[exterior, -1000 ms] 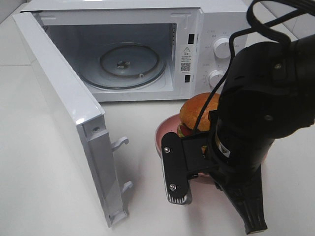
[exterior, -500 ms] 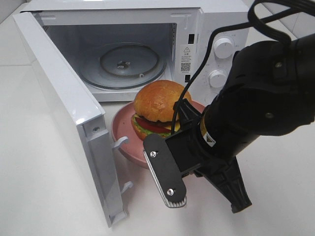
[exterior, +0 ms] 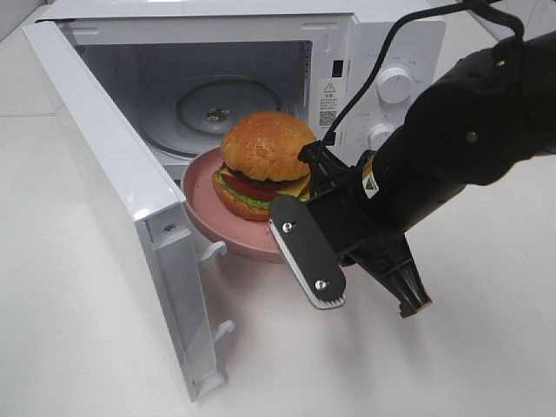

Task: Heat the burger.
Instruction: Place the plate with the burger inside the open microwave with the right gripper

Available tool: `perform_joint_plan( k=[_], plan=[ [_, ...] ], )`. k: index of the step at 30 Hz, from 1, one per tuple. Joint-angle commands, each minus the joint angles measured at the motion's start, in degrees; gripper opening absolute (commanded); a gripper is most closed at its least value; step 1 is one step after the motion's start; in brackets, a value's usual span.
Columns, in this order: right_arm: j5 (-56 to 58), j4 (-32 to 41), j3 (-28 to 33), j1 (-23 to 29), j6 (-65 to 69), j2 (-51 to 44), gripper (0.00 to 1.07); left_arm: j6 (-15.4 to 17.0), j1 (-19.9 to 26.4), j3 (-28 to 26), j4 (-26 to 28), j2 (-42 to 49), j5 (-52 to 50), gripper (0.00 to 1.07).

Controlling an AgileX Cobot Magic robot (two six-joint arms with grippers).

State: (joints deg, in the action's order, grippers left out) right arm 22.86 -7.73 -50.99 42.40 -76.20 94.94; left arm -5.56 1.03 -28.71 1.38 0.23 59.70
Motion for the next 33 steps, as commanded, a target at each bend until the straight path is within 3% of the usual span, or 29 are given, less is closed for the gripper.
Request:
perform_joint_plan(
  k=[1,12,14,21,33],
  plan=[
    [-3.6,3.4,-2.6,-1.3,-6.0,0.3,0.00,0.1,0.2,0.1,0.2,1.3,-0.2,0.00],
    [-0.6,5.7,-14.3,-2.0,-12.9,7.3,0.00,0.1,0.2,0.1,0.2,1.3,-0.2,0.00],
    [1.3,6.1,-18.6,-2.6,-14.2,10.3,0.00,0.1,0.2,0.1,0.2,1.3,-0.2,0.00],
    [2.5,6.3,-24.4,-3.5,-14.4,14.7,0.00,0.1,0.2,0.1,0.2,1.3,-0.2,0.00],
    [8.9,6.8,-40.2,-4.6,-2.9,25.4,0.00,0.1,0.2,0.1,0.2,1.3,-0.2,0.00]
  ],
)
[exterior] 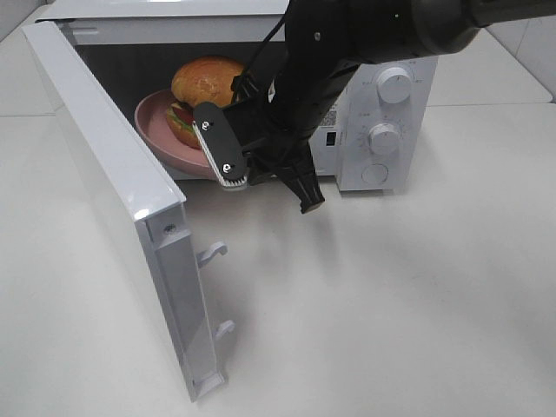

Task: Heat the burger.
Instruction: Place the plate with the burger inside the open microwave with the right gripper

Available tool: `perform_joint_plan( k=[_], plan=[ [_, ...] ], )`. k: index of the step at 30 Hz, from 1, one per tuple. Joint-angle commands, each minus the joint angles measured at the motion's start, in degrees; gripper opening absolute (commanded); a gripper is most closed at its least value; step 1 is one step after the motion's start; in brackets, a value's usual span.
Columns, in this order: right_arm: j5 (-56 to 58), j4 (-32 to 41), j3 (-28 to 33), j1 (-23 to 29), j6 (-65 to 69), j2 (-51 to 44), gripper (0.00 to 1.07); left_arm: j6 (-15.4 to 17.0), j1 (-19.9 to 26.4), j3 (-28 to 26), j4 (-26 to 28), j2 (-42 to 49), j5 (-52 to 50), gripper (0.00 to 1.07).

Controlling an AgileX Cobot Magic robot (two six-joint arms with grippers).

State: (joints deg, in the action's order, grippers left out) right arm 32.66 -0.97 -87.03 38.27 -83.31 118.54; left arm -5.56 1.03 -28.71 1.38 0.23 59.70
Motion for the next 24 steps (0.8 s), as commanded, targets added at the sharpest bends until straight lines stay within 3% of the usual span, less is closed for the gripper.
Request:
perform_joint_plan(
  k=[1,11,20,24],
  plan=[
    [0.2,-0.9,-6.7,-1.1,7.8,3.7,0.00,0.1,0.2,0.1,0.2,1.3,-0.2,0.00],
    [4.1,-2.1,-15.3,-1.8,20.4,10.4,0.00,0.1,0.2,0.1,0.2,1.3,-0.2,0.00],
    [4.5,-2.7,-15.5,-1.7,23.5,10.9,0.00,0.1,0.2,0.1,0.2,1.3,-0.2,0.00],
    [4.5,-2.6,-15.5,-1.6,26.7,10.9,0.10,0.1,0.2,0.1,0.2,1.3,-0.2,0.00]
  ],
)
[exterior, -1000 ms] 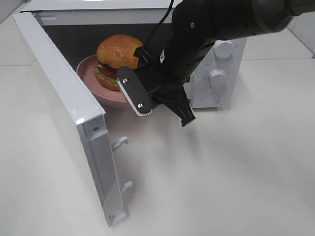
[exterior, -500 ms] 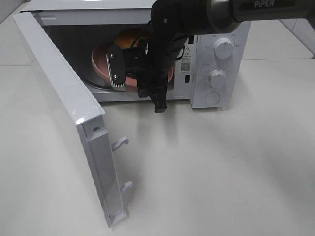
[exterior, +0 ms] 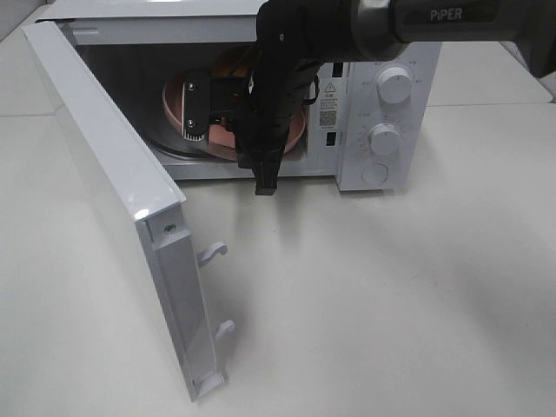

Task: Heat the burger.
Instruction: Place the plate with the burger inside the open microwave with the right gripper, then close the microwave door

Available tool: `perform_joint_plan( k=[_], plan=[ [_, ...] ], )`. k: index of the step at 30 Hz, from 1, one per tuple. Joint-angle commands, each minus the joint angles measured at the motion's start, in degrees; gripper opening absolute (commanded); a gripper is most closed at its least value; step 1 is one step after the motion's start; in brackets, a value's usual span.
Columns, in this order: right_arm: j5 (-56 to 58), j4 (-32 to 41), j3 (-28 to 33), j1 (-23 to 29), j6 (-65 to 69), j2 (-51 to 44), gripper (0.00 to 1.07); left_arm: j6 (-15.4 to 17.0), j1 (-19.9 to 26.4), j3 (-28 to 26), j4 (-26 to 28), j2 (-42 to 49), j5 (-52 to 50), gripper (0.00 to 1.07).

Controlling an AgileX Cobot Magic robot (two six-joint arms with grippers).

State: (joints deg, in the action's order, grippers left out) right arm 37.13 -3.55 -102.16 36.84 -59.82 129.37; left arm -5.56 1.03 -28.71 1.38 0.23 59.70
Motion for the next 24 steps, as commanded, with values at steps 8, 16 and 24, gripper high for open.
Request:
perform_joint_plan(
  k=[8,16,24],
  plan=[
    [0.7,0.0,-0.3,-0.2,11.1,-0.6,0.45,0.1,0.2,0.1,0.2,1.3,-0.2,0.00],
    [1.5,0.1,-0.3,-0.2,21.9,-3.2,0.70,0.1,0.2,0.1,0.2,1.3,-0.2,0.00],
    [6.5,0.1,-0.3,-0.2,33.5,-5.3,0.73,0.1,0.2,0.1,0.2,1.3,-0.2,0.00]
  ],
)
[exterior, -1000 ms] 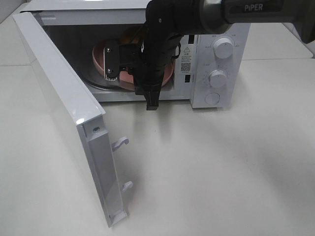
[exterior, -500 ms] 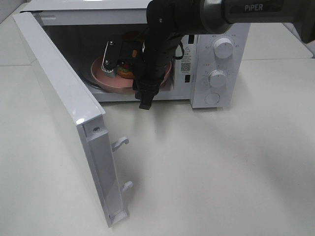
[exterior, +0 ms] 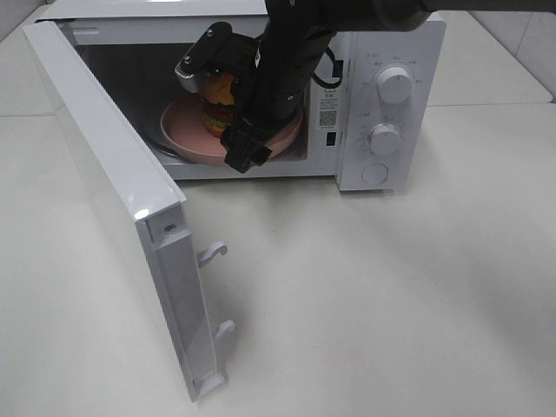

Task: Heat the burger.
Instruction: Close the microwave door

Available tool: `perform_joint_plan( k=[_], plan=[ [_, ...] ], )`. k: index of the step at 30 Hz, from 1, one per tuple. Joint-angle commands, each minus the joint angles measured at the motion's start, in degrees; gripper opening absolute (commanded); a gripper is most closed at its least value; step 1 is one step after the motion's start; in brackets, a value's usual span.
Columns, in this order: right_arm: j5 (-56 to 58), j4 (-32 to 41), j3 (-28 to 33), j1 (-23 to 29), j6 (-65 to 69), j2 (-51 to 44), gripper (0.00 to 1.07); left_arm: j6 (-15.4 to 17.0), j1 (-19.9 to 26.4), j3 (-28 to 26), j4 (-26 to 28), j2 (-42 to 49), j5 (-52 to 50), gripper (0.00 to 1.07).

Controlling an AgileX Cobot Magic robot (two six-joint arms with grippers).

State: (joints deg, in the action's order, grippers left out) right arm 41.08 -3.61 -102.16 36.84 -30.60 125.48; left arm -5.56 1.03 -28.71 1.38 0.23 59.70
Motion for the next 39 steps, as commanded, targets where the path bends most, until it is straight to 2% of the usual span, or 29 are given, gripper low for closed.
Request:
perform_joint_plan(
  k=[1,7,18,24,30,34,38,39],
  plan=[
    [3.9,0.2,-0.3,-0.2,7.2,-2.2,0.73,0.1,0.2,0.1,0.2,1.3,-0.2,0.00],
    [9.4,1.9,-0.3,-0.2,17.4,-5.8,0.73,0.1,0.2,0.1,0.2,1.3,-0.2,0.00],
    [20.7,8.0,-0.3,-0.2,21.9,-10.3,0.73,0.1,0.2,0.1,0.2,1.3,-0.2,0.00],
    [29.4,6.3,-0.3,-0.3,28.6,-12.5,0.73,0.1,0.2,0.1,0.2,1.3,-0.2,0.00],
    [30.2,1.3,0.1,-0.3,32.8,-15.4,0.73,0.1,0.2,0.1,0.2,1.3,-0.2,0.00],
    [30.2,-2.9,3.3,-0.4,33.9,-19.5,0.70,0.1,0.2,0.1,0.2,1.3,-0.2,0.00],
    [30.1,-3.7,6.4,-1.3,34.8,-22.0,0.69,0.1,0.2,0.1,0.2,1.3,-0.2,0.00],
    [30.1,-3.7,8.8,-2.9,35.4,-23.5,0.68,0.1,0.2,0.1,0.2,1.3,-0.2,0.00]
  ],
)
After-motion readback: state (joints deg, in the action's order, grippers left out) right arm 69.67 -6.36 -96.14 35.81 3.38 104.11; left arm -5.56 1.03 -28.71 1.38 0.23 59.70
